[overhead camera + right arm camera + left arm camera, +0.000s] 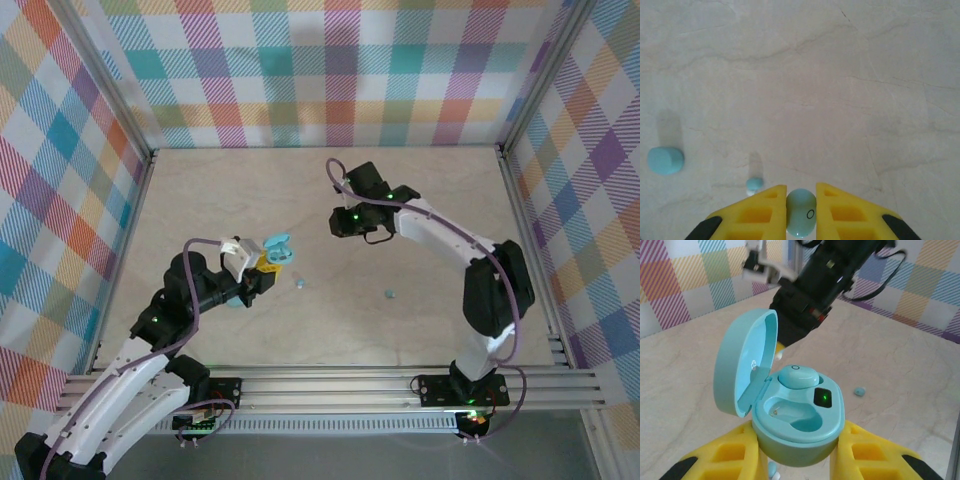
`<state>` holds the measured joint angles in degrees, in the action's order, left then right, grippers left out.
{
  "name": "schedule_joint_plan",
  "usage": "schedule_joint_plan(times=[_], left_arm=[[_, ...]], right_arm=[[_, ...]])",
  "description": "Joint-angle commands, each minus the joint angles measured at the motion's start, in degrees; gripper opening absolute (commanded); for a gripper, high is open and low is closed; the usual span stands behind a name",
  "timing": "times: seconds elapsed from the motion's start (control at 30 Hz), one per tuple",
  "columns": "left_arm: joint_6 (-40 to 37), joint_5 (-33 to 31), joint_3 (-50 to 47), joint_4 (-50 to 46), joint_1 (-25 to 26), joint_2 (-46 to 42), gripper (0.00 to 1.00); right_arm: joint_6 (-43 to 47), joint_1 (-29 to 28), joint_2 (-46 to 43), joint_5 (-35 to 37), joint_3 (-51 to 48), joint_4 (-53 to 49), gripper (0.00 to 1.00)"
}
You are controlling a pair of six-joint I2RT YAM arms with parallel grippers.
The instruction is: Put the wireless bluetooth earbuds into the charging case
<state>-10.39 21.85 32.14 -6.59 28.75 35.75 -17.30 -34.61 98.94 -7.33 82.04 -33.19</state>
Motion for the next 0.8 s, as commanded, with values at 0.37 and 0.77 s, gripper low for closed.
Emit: schedule_joint_plan(times=[0.37,0.77], left_arm=[[0.11,-0.74,-2.76,13.33,0.60,3.37,0.00],[0.12,-0.51,-1.49,19.39,0.60,9.83,0.00]], right_arm=[[-3.35,0.00,-18.63,-6.35,-5.99,-4.79,0.18],[-4.74,-4.60,-20.39,-7.35,-3.02,-3.90,0.17]])
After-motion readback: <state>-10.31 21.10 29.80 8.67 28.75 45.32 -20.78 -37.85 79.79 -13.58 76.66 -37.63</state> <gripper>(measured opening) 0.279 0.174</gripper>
